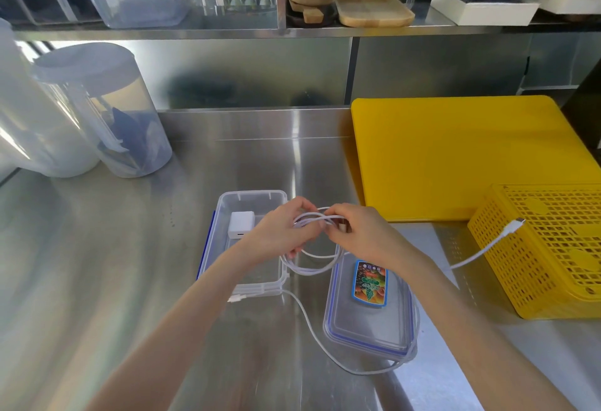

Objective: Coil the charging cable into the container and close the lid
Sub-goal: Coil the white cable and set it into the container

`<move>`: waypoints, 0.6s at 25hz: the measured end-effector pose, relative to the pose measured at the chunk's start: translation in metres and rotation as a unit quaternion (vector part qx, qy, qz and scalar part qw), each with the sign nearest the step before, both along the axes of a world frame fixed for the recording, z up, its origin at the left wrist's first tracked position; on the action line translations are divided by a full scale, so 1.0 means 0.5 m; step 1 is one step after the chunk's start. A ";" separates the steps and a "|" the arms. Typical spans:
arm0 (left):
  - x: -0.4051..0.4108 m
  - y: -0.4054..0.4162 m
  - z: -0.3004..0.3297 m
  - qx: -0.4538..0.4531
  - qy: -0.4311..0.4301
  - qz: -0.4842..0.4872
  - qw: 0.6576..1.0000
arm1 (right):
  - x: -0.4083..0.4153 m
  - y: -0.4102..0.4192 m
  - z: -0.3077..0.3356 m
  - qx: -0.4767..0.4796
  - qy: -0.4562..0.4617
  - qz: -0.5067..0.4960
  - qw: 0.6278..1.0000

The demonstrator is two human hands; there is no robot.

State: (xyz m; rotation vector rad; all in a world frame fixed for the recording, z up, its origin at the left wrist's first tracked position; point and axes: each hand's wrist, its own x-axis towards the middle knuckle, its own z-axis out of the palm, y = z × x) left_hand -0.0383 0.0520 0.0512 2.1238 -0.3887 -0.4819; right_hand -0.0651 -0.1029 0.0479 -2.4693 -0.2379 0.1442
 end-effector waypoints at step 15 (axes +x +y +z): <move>-0.009 -0.035 0.001 -0.161 -0.037 0.179 0.970 | 0.002 0.036 -0.016 -0.003 -0.099 -0.151 0.983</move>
